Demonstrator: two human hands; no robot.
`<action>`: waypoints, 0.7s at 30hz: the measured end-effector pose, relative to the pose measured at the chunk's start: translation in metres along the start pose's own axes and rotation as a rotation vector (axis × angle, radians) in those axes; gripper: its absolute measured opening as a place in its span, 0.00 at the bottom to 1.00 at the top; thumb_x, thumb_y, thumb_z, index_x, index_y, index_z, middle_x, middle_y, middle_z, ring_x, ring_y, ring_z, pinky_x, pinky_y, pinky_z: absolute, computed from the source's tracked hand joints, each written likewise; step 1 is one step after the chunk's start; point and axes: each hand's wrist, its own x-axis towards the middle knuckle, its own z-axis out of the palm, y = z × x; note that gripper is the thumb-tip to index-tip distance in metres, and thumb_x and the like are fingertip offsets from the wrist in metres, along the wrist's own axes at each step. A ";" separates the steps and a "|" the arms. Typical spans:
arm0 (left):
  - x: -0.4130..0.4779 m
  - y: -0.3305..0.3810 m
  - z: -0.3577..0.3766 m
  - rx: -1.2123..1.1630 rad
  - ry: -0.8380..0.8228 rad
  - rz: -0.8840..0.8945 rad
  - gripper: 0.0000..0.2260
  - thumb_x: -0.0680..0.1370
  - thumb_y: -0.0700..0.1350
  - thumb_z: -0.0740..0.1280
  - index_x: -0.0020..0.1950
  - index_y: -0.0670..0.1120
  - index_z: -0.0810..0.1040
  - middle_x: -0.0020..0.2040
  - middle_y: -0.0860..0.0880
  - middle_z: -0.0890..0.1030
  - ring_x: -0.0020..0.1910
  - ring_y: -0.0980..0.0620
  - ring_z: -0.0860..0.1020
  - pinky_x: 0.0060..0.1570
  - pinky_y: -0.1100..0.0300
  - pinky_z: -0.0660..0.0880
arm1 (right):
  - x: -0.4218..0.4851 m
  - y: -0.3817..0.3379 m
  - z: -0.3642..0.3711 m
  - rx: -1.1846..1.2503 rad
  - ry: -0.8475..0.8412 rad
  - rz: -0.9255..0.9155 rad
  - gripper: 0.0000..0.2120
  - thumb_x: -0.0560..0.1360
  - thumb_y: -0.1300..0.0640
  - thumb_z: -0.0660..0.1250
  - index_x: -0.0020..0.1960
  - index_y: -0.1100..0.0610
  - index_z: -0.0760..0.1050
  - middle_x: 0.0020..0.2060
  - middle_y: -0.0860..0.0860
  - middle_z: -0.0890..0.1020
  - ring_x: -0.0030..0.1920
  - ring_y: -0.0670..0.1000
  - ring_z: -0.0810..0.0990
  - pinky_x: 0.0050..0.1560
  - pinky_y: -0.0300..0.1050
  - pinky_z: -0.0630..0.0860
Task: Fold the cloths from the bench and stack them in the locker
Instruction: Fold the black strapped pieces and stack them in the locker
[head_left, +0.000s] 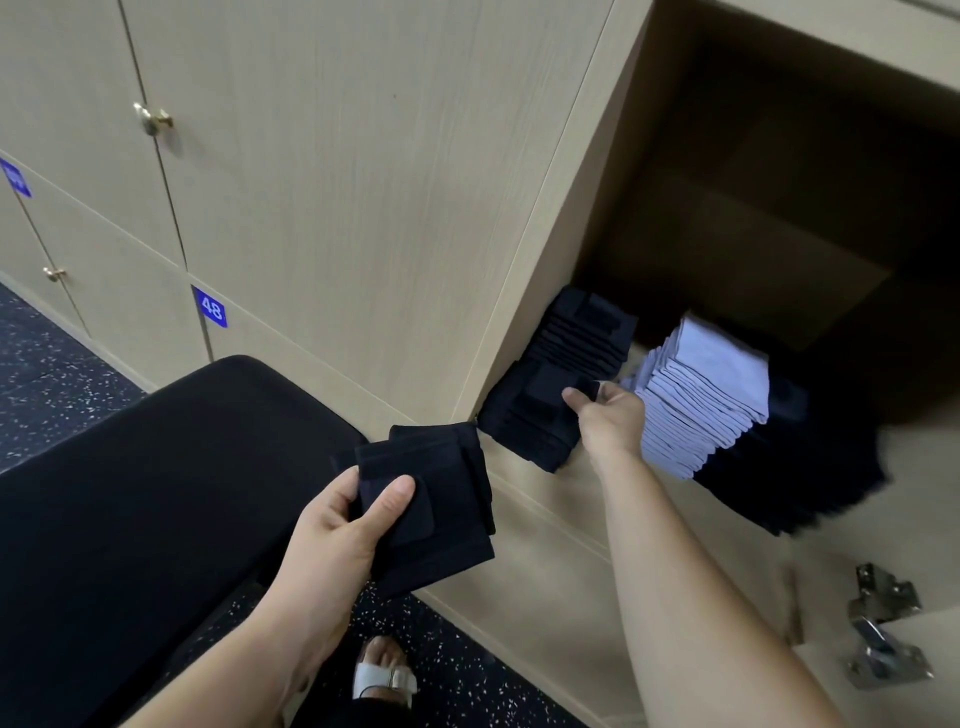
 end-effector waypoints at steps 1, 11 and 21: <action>0.000 0.000 0.000 -0.002 -0.002 -0.001 0.14 0.73 0.45 0.69 0.58 0.45 0.82 0.53 0.41 0.84 0.53 0.41 0.83 0.56 0.45 0.77 | -0.001 0.000 0.000 -0.023 0.006 0.001 0.12 0.73 0.58 0.73 0.45 0.67 0.75 0.39 0.57 0.82 0.40 0.56 0.80 0.43 0.47 0.76; -0.012 0.008 -0.002 0.001 -0.020 0.032 0.14 0.72 0.46 0.70 0.57 0.46 0.82 0.54 0.41 0.84 0.55 0.40 0.82 0.58 0.41 0.76 | -0.016 -0.009 -0.009 -0.374 0.076 -0.069 0.24 0.75 0.47 0.69 0.68 0.55 0.73 0.61 0.54 0.78 0.59 0.57 0.77 0.54 0.51 0.76; -0.075 0.038 -0.002 -0.025 -0.048 0.069 0.11 0.76 0.44 0.68 0.57 0.44 0.82 0.54 0.40 0.84 0.54 0.41 0.83 0.53 0.46 0.78 | -0.165 -0.065 -0.047 0.090 -0.202 -0.138 0.13 0.74 0.57 0.70 0.59 0.55 0.78 0.47 0.46 0.82 0.46 0.38 0.80 0.43 0.28 0.72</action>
